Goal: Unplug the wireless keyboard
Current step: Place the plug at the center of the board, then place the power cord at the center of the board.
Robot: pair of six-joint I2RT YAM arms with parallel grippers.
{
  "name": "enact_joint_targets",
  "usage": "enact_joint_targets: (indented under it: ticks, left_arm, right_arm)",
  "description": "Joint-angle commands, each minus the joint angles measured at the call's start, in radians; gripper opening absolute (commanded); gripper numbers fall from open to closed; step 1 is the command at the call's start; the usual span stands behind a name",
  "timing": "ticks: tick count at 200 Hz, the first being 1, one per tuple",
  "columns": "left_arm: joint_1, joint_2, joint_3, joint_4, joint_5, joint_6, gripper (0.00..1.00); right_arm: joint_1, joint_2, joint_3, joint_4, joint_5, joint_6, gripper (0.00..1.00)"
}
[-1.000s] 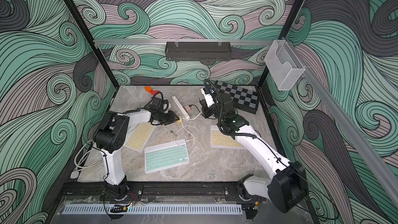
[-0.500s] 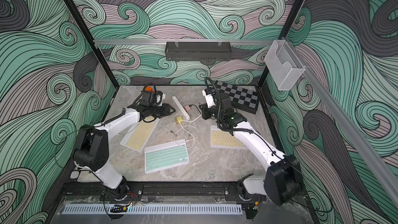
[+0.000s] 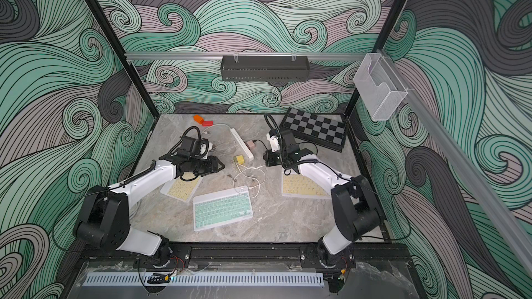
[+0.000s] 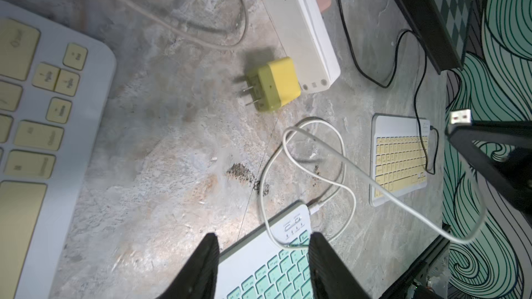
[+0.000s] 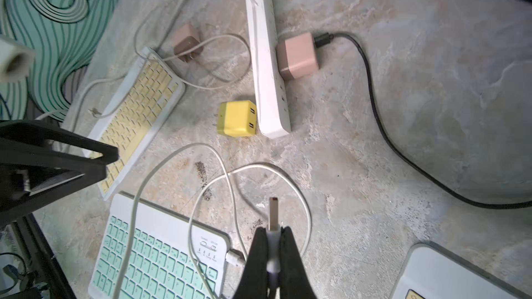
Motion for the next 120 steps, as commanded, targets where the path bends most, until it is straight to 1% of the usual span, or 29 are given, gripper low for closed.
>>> enact_joint_targets:
  ticks: [1, 34, 45, 68, 88, 105, 120]
  left_arm:
    - [0.005, -0.038, 0.008, -0.018, 0.003, 0.023, 0.52]
    - [0.005, -0.038, -0.001, -0.035, -0.008, 0.036, 0.52]
    - [0.005, -0.067, -0.003, -0.037, -0.008, 0.038, 0.52]
    - [0.004, -0.063, -0.003, -0.046, 0.005, 0.046, 0.52]
    - [0.004, -0.06, -0.006, -0.052, 0.006, 0.051, 0.52]
    - [0.005, -0.063, -0.011, -0.052, 0.001, 0.051, 0.52]
    - [0.004, -0.066, -0.014, -0.052, 0.0, 0.05, 0.52]
  right_arm:
    - [-0.002, 0.056, 0.026, -0.01, -0.018, 0.028, 0.0]
    - [-0.005, 0.136, 0.034, -0.012, -0.008, 0.033, 0.0]
    - [-0.009, 0.156, 0.034, -0.012, -0.008, 0.039, 0.08]
    - [-0.014, 0.183, 0.035, -0.012, -0.014, 0.043, 0.25]
    - [-0.018, 0.186, 0.034, -0.013, -0.004, 0.041, 0.38]
    - [-0.023, 0.182, 0.036, -0.012, -0.001, 0.039, 0.45]
    - [-0.026, 0.177, 0.039, -0.013, 0.002, 0.038, 0.48]
